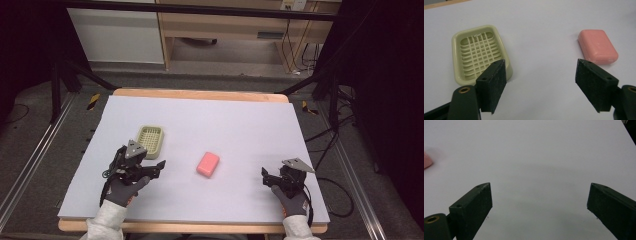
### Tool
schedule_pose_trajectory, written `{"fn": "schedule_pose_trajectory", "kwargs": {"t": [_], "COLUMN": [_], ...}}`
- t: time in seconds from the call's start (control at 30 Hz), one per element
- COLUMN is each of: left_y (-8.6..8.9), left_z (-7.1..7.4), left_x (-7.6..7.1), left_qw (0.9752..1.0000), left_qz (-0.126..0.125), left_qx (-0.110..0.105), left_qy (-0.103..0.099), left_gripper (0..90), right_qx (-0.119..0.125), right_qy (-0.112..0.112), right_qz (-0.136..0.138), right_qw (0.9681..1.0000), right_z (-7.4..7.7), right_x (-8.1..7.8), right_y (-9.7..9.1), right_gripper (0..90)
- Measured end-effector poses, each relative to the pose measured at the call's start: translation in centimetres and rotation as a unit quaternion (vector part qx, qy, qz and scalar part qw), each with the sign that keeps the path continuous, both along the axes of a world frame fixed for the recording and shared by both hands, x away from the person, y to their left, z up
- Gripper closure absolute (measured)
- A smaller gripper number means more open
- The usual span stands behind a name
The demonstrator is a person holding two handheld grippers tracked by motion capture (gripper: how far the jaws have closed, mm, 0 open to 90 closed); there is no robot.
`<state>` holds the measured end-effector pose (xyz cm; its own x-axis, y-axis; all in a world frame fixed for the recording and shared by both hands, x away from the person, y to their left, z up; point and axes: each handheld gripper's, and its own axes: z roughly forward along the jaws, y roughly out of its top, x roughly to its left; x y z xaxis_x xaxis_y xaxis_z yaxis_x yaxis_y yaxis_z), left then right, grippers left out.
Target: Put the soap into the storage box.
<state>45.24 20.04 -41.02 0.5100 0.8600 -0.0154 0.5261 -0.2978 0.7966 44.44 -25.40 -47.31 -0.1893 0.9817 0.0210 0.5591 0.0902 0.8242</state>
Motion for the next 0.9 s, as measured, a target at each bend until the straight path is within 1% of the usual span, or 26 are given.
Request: {"fn": "schedule_pose_trajectory", "kwargs": {"t": [0.13,0.17,0.23,0.27,0.3,0.5,0.67,0.73,0.9], "left_y": [-0.8,-0.8,-1.3,-1.4,-1.6,-2.8,-3.9,-4.3,-5.1], "left_z": [0.3,0.4,0.5,0.6,0.6,0.9,1.1,1.2,1.4], "left_x": [0.2,0.3,0.4,0.5,0.6,0.9,1.3,1.4,1.6], "left_qw": [1.0000,0.9999,0.9999,0.9998,0.9998,0.9993,0.9991,0.9989,0.9987], "left_qz": [-0.004,-0.009,-0.011,-0.015,-0.016,-0.030,-0.036,-0.040,-0.044], "left_qx": [0.002,0.008,0.006,0.010,0.009,0.021,0.021,0.025,0.023], "left_qy": [0.000,0.002,0.002,0.003,0.003,0.006,0.009,0.010,0.013], "left_gripper": [24.7,24.7,24.9,24.9,24.9,25.4,25.3,25.3,25.3], "right_qx": [0.000,0.000,0.000,-0.001,-0.001,-0.001,-0.001,0.000,0.002], "right_qy": [-0.001,0.000,0.000,0.000,0.000,0.000,0.001,0.002,0.002], "right_qz": [0.001,0.001,0.002,0.002,0.002,0.002,0.003,0.003,0.002], "right_qw": [1.0000,1.0000,1.0000,1.0000,1.0000,1.0000,1.0000,1.0000,1.0000], "right_z": [0.0,0.0,0.0,0.0,0.0,0.0,0.0,0.0,0.0], "right_x": [0.0,0.0,0.0,0.0,0.0,0.0,0.0,0.0,0.0], "right_y": [0.0,0.0,0.0,0.0,0.0,0.1,0.1,0.1,0.1], "right_gripper": [6.3,6.3,6.3,6.4,6.4,6.5,6.6,6.6,6.6]}}
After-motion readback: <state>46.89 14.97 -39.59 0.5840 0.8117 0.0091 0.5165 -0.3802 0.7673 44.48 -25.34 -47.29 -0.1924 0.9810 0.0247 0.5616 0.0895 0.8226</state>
